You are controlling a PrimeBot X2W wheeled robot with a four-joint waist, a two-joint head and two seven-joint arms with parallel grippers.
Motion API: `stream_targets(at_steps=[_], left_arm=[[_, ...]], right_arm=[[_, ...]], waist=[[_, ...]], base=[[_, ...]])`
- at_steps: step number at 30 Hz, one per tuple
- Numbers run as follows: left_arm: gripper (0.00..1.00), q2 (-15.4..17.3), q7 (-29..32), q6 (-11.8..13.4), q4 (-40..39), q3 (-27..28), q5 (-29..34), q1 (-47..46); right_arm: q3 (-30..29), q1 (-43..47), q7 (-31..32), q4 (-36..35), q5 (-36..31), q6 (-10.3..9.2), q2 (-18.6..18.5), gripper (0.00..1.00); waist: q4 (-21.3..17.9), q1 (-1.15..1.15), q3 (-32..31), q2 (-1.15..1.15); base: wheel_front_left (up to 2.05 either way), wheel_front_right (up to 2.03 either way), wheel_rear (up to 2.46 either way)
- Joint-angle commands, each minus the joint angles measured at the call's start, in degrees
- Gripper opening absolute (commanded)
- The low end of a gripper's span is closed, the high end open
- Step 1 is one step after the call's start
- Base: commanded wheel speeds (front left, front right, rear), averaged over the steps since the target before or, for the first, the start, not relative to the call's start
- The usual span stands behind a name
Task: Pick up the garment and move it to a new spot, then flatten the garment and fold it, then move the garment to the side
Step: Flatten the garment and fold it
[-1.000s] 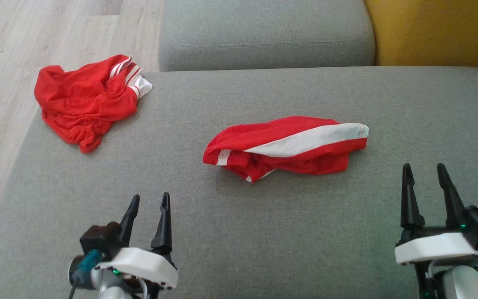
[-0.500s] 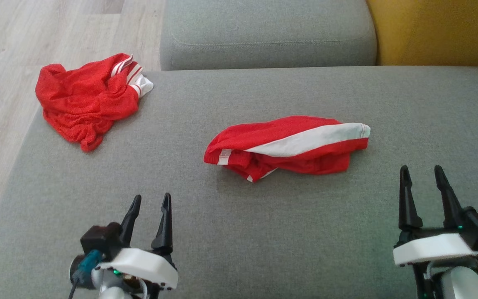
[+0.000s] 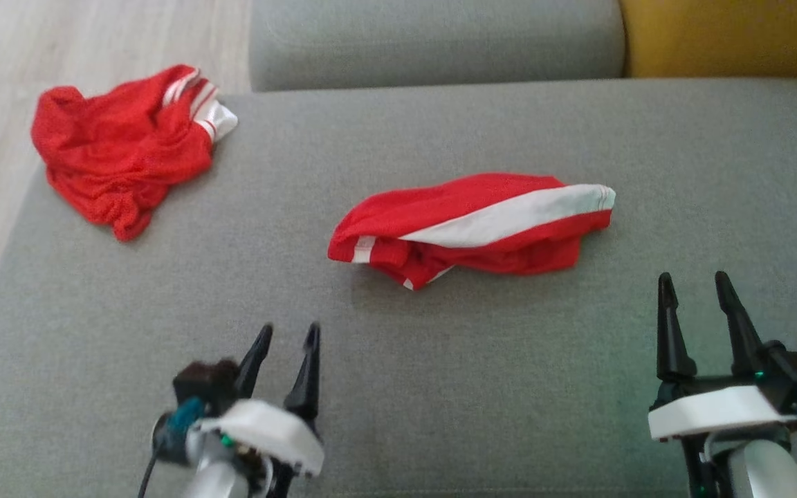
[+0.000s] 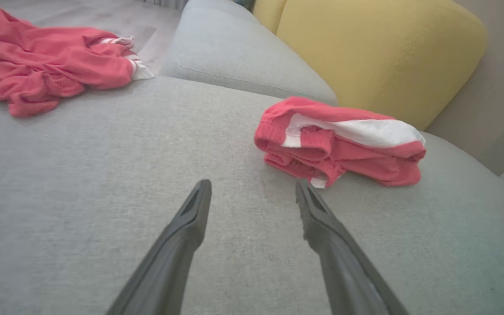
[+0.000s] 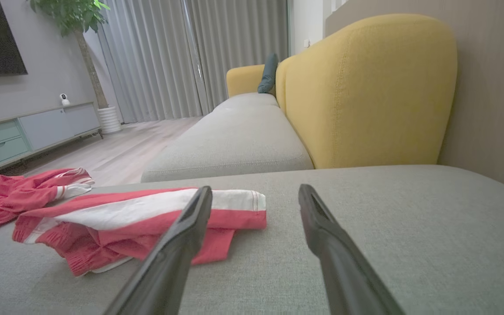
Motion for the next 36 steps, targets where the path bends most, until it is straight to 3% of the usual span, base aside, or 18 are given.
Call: stream_targets(at_steps=[1,13,25,27,28,31,33,34,36], left_arm=[[1.00,-0.2,-0.4,-0.1,-0.8,0.4,-1.7,-6.0],[1.00,-0.3,-0.3,2.8,8.9,-7.6,-18.3,-19.9],[1.00,-0.3,-0.7,3.5,8.3,-7.9,-22.9,-23.8],[0.94,-0.3,-0.7,3.5,8.1,-7.9,-23.1,-23.6],[0.82,-0.3,-0.7,3.5,8.0,-7.9,-23.1,-23.6],[0.33,-0.3,-0.7,3.6,7.8,-7.9,-22.8,-23.5],[0.08,-0.3,-0.7,3.6,7.5,-7.9,-22.6,-23.4],[0.00,-0.3,-0.7,3.6,7.1,-7.9,-22.4,-23.3],[0.00,-0.3,-0.7,3.6,6.5,-7.9,-22.0,-23.0]], right_arm=[[1.7,-3.3,-0.6,-2.1,-0.4,0.43,-0.3,1.00],[2.5,-7.4,-0.6,-3.0,-0.6,0.43,-0.3,1.00],[2.0,-8.7,-0.6,-3.4,-0.4,0.43,-0.3,1.00],[2.0,-8.7,-0.6,-3.3,-0.4,0.43,-0.3,1.00],[2.1,-8.8,-0.6,-3.3,-0.3,0.43,-0.3,1.00],[2.2,-8.9,-0.6,-3.3,-0.3,0.43,-0.3,1.00],[2.2,-9.0,-0.6,-3.3,-0.3,0.43,-0.3,1.00],[2.2,-9.0,-0.6,-3.3,-0.3,0.43,-0.3,1.00],[2.0,-9.0,-0.6,-3.3,-0.3,0.43,-0.3,1.00]], waist=[[-1.1,0.00,1.8,0.00],[-5.5,0.00,10.0,0.00],[-6.4,0.00,12.5,0.00],[-6.4,0.00,12.6,0.00],[-6.5,0.00,12.6,0.00],[-6.6,0.00,12.6,0.00],[-6.6,0.00,12.7,0.00],[-6.6,0.00,12.7,0.00],[-6.5,0.00,12.6,0.00]], base=[[0.00,0.00,0.00],[0.00,0.00,0.00],[0.00,0.00,0.00],[0.00,0.00,0.00],[0.00,0.00,0.00],[0.00,0.00,0.00],[0.00,0.00,0.00],[0.00,0.00,0.00],[0.00,0.00,0.00]])
